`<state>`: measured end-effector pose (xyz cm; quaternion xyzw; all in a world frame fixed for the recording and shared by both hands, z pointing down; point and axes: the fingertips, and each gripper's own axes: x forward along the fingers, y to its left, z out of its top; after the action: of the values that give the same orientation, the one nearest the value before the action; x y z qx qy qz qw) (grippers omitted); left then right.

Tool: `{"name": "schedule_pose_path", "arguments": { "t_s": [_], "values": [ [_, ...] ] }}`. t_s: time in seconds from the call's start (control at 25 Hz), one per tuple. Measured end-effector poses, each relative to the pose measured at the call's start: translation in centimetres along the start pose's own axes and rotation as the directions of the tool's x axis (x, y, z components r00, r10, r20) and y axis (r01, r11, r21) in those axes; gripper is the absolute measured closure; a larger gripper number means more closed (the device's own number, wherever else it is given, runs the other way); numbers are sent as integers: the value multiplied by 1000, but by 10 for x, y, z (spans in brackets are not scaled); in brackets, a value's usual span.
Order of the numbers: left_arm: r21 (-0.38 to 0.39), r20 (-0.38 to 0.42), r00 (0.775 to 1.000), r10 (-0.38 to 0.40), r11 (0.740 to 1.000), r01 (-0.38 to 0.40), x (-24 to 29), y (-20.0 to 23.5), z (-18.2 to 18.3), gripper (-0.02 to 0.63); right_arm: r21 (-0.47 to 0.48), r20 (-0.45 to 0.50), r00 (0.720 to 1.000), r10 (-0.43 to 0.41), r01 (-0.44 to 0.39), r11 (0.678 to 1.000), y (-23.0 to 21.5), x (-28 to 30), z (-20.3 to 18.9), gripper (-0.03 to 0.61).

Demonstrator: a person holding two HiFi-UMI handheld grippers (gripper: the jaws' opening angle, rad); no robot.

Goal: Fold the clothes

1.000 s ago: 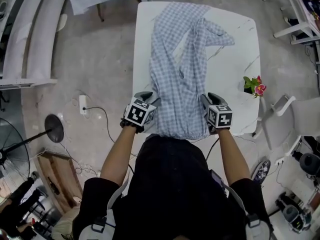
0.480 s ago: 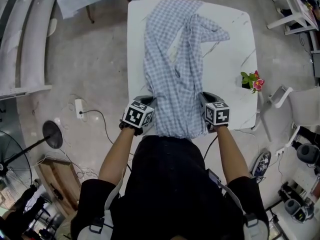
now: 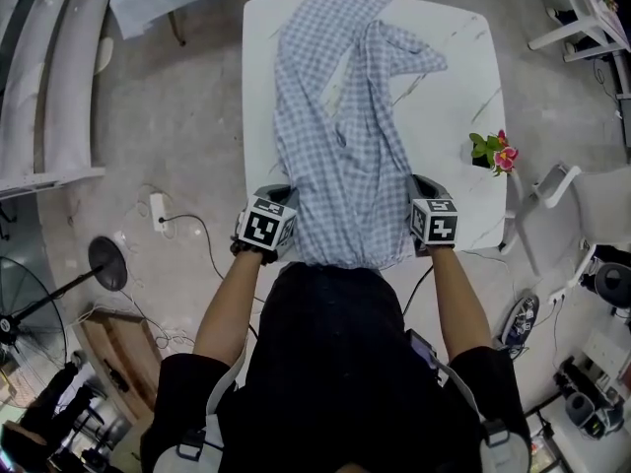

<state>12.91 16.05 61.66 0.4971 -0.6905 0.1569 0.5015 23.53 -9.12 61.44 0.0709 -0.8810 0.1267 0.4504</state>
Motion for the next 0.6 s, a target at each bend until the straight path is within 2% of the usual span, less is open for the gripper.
{"name": "schedule_pose_path", "arguments": {
  "t_s": [0.32, 0.6],
  "values": [
    [-40, -20, 997, 81, 996, -82, -3, 0, 0, 594, 30, -14, 998, -55, 55, 998, -50, -20, -14, 571],
    [-67, -22, 992, 125, 990, -126, -3, 2, 0, 594, 43, -20, 998, -61, 62, 997, -66, -24, -25, 571]
  ]
}}
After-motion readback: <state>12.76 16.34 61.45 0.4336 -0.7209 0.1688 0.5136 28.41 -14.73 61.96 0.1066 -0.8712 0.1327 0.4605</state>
